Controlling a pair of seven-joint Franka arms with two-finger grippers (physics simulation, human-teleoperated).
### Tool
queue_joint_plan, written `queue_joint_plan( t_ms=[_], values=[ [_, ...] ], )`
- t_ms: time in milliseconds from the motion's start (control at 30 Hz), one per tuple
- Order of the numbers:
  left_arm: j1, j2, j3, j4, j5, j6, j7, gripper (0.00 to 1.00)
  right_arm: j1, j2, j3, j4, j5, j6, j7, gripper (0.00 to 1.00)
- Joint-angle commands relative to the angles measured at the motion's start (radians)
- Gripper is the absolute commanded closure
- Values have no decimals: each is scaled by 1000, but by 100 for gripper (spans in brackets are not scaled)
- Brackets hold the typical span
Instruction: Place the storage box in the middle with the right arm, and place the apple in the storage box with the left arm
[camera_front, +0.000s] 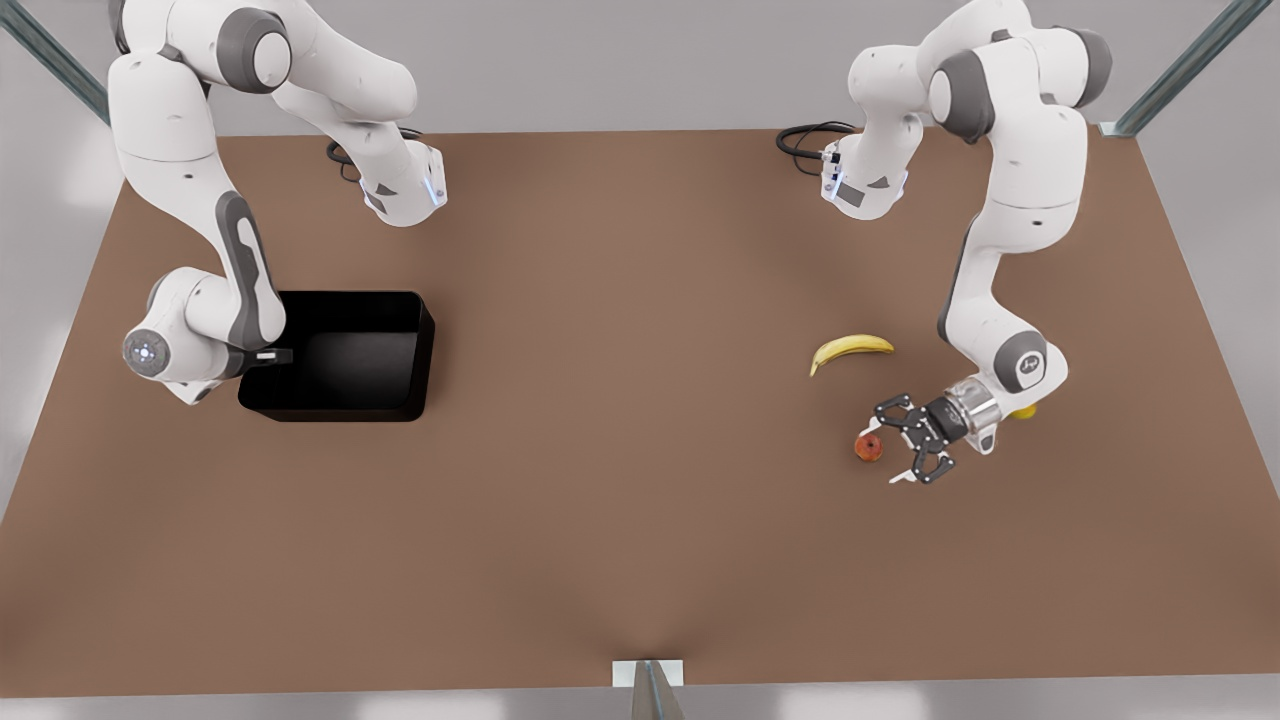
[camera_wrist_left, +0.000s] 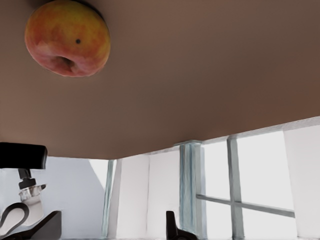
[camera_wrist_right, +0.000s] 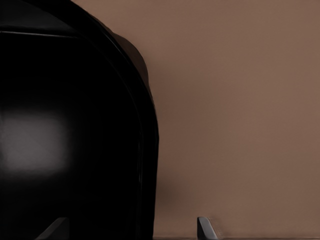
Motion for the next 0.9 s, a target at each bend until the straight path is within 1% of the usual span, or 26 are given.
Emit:
queue_joint_plan(
  t_ms=[0, 33, 100, 167, 267, 333, 400, 467, 567, 633, 767, 833, 867],
  values=[
    [-4, -7, 0, -12, -11, -1, 17, 0, 0, -2, 2, 0, 0, -6, 0, 52],
    [-7, -16, 0, -31, -9, -4, 51, 0, 0, -5, 2, 2, 0, -17, 0, 60],
    [-21, -34, 0, -51, -3, -13, 57, 0, 0, -11, 6, 2, 0, -23, -6, 62],
    [-22, -25, 0, -56, 29, -13, 86, 0, -3, -9, 6, 3, 0, -23, -26, 75],
    [-24, 27, -8, -37, 31, 4, 152, 0, -3, -6, 6, 3, 0, -21, -26, 76],
    [-21, 35, -6, -33, 66, -1, 161, 0, -2, -5, 6, 3, 0, -23, -28, 79],
    [-12, 44, -5, -33, 67, -10, 166, 0, -2, -5, 8, 5, -1, -23, -31, 79],
    [22, 50, 3, -34, 115, -16, 168, 0, -2, -5, 8, 8, 0, -23, -43, 79],
    [44, 96, 2, -3, 103, -8, 180, 0, 0, 0, 11, 17, 0, -23, -43, 79],
    [45, 104, -5, -5, 90, -13, 166, 0, 1, 1, 12, 23, 0, -23, -45, 79],
    [45, 110, -9, -13, 51, -11, 108, 0, 3, 0, 43, 61, 0, -41, -72, 79],
    [45, 117, -15, -11, 21, -4, 88, 0, 5, -2, 75, 109, 6, -81, -94, 79],
    [45, 127, -17, -11, 9, -1, 91, 0, 6, -5, 106, 126, 11, -83, -94, 79]
  ],
)
